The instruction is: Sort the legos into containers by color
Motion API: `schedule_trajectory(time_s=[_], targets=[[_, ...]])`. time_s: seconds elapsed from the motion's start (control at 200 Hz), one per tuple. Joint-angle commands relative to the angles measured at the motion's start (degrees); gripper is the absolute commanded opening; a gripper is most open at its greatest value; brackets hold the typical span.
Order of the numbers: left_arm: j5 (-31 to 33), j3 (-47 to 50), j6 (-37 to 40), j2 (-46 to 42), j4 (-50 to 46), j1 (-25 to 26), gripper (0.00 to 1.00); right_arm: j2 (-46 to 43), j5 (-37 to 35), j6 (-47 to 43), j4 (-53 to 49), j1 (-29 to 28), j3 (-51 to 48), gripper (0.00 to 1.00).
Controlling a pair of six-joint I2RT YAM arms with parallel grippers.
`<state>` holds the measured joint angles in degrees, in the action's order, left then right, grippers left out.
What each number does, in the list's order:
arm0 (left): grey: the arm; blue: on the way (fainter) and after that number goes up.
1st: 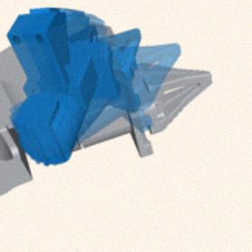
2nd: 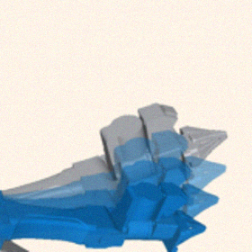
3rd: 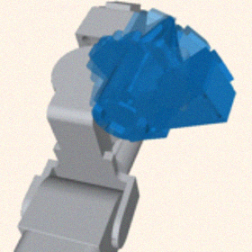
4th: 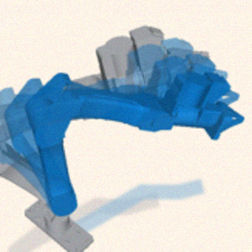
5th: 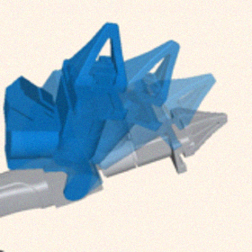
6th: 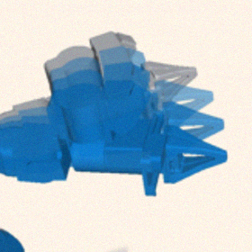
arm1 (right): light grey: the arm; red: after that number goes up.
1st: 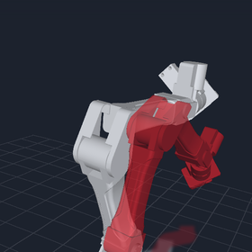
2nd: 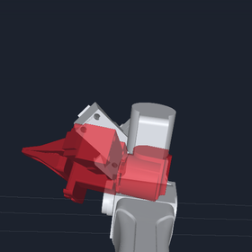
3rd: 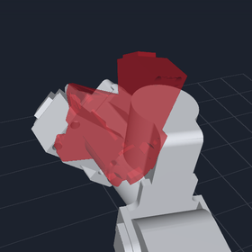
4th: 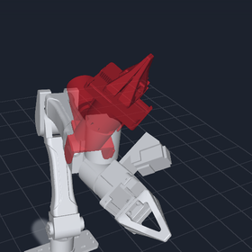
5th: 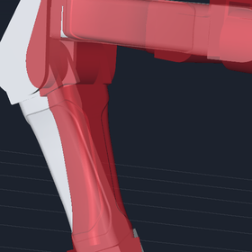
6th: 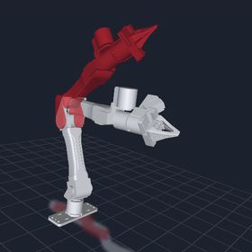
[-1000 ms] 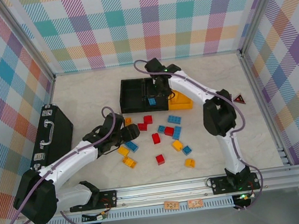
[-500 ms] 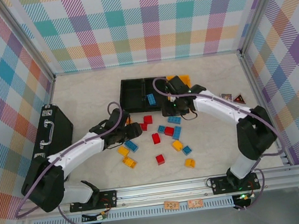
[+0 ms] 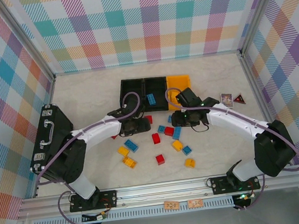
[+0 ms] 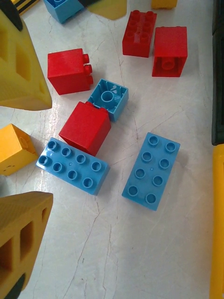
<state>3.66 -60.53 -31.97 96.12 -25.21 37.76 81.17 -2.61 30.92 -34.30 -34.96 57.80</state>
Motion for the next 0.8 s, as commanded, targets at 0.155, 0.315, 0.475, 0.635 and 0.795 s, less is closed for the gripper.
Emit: schedule_trajectory(time_s=[0.155,0.315,0.475,0.635,0.795], targets=[[4.09,-5.09,5.51,5.54,-2.03,0.56,0.80,-1.89,-0.65,2.07,1.96,-0.37,-2.41,0.50],[4.26,-7.91,6.66,9.40,-2.32,0.51,0.77,-2.14,-0.44,2.78,2.48,-0.37,-3.46,0.50],[3.87,-9.19,6.89,11.74,-1.87,0.65,0.70,-2.59,-0.67,3.16,2.85,-0.39,-4.28,0.50],[3.09,-9.93,6.75,12.53,-2.37,0.90,0.55,-2.68,-0.91,3.20,2.83,-0.37,-4.45,0.49],[3.19,-9.18,6.58,10.40,-3.79,1.31,0.40,-2.68,-1.02,3.18,3.20,-0.37,-4.46,0.50]])
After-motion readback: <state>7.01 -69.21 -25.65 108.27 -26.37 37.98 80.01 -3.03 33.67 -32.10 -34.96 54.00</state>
